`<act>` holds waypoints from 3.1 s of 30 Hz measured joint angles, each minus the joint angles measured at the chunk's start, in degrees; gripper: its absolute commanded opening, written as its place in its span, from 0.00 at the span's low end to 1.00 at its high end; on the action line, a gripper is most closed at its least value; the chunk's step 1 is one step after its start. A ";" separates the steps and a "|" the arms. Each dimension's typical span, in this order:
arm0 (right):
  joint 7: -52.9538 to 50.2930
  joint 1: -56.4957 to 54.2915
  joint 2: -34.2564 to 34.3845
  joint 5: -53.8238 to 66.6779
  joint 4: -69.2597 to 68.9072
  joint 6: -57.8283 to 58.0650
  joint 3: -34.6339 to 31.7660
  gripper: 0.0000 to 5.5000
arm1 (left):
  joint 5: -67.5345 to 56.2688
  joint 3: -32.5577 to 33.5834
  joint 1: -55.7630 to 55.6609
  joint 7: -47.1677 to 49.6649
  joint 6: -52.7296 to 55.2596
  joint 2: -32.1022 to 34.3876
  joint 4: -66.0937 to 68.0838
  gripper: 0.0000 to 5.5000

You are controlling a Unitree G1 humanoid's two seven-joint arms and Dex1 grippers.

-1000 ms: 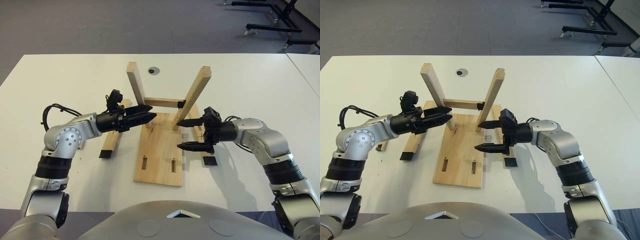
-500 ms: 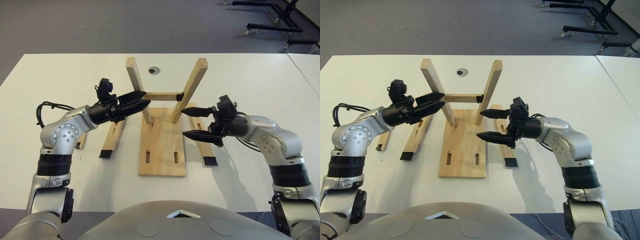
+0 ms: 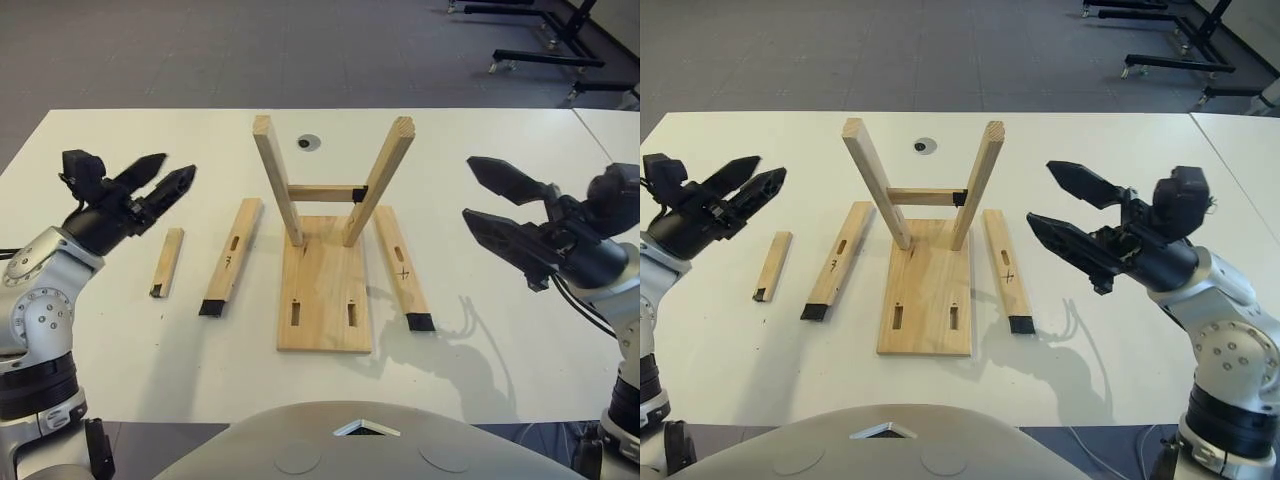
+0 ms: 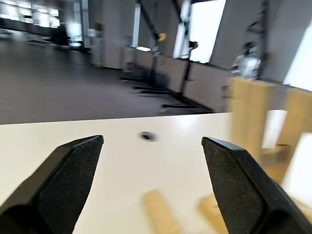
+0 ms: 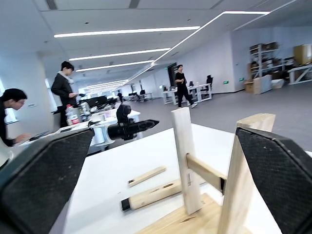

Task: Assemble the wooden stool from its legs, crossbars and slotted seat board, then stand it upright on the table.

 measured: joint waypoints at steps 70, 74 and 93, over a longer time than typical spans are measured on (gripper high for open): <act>-37.09 -21.32 1.59 17.53 -2.70 -10.07 14.14 0.97 | 28.24 -16.65 -12.23 14.09 -34.07 -11.84 -6.46 0.23; -41.80 -27.59 6.68 17.40 -2.50 -9.76 21.11 0.97 | 32.73 -22.76 -17.85 9.03 -42.89 -10.60 -7.25 0.23; -36.03 -36.45 16.64 8.74 0.46 -9.44 28.49 0.72 | 30.53 -31.48 -17.40 -2.03 -47.21 -10.69 -6.76 0.23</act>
